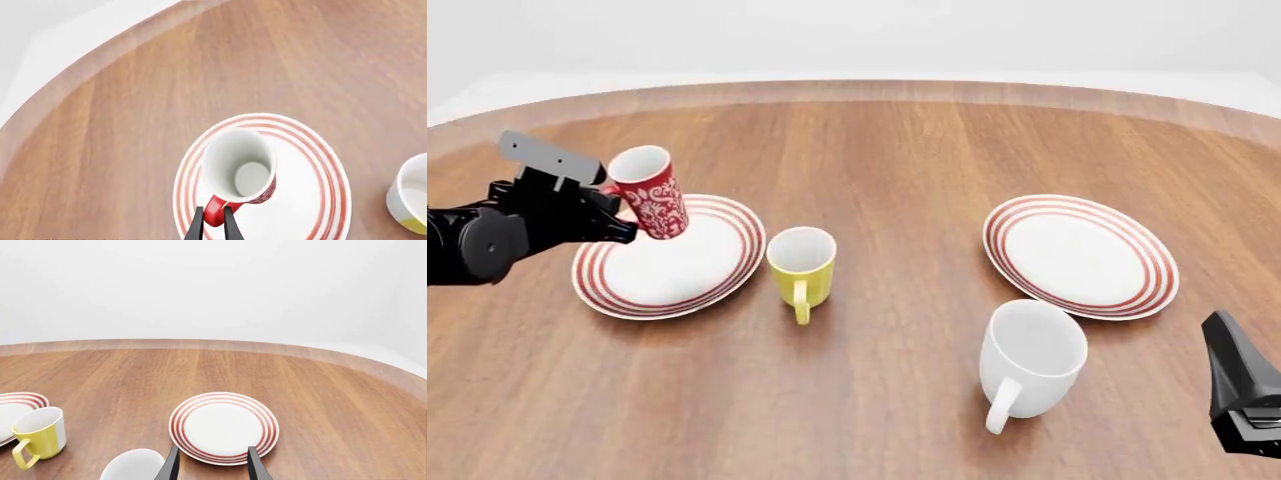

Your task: Put the red mug on the left plate.

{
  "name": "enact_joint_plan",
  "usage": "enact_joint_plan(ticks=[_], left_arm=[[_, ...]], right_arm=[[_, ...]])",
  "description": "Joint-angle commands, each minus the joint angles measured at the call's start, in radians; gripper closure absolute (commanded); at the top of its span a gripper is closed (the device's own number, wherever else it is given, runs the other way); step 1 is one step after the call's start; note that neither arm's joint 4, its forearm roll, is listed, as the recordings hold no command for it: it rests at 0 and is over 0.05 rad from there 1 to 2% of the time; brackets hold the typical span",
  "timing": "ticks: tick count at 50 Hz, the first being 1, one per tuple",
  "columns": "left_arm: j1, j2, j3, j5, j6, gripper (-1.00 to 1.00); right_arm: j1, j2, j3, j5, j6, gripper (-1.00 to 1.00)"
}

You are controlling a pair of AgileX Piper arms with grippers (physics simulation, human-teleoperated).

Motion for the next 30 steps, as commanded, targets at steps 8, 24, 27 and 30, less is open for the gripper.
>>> enact_joint_plan(ticks=[8,24,27,30], left_arm=[[-0.001,0.101,0.044,-0.105,0.006,1.0],[0.012,0.184,0.053,-0.165,-0.008,1.0],[0.017,0.196,0.058,-0.173,-0.001,1.0],[0.017,0.203,0.065,-0.182,-0.002,1.0]], right_arm=[[0.001,0.0,0.001,0.0,0.001,-1.0],[0.001,0.0,0.001,-0.001,0.001,-1.0],[0.001,0.0,0.001,-0.001,0.001,-1.0],[0.001,0.0,0.001,-0.001,0.001,-1.0]])
